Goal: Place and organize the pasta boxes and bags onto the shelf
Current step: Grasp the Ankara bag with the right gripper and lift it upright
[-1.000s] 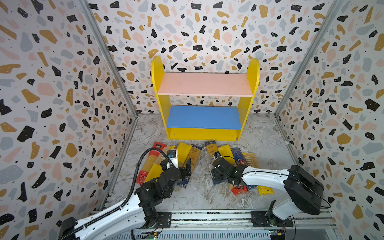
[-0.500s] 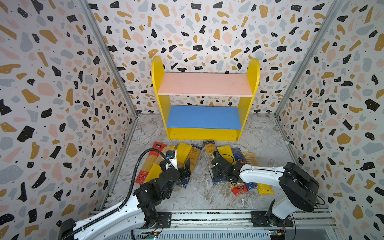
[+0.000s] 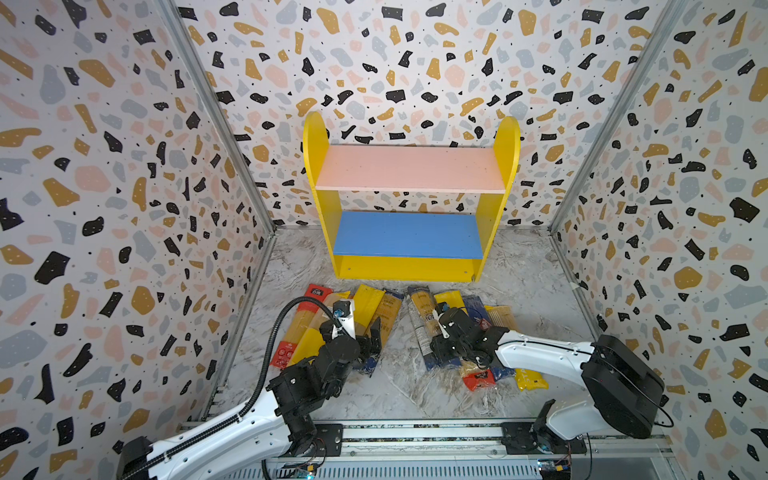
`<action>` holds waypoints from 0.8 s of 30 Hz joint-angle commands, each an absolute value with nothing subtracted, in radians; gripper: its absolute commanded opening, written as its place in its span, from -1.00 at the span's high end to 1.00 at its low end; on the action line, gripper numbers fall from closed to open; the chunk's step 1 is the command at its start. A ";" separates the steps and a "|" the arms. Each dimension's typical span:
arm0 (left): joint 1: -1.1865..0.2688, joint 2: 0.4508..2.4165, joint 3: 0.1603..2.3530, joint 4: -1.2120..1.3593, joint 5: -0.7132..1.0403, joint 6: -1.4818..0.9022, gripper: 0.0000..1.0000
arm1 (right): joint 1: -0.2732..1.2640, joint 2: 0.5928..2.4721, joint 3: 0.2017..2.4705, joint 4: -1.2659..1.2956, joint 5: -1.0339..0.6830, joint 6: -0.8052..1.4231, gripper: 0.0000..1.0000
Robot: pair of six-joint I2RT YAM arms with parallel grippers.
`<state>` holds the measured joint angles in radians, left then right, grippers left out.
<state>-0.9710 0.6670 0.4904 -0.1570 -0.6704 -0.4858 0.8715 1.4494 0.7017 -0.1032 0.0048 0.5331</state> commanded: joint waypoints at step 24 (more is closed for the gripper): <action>-0.975 0.700 0.495 -0.122 -0.668 -0.478 -0.99 | 0.811 1.230 0.716 -0.048 -0.119 0.517 1.00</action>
<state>-0.9714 0.7025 0.4904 -0.1520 -0.6632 -0.4858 0.8169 1.2930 0.6727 -0.1356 -0.1307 0.5339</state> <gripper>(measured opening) 0.995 0.351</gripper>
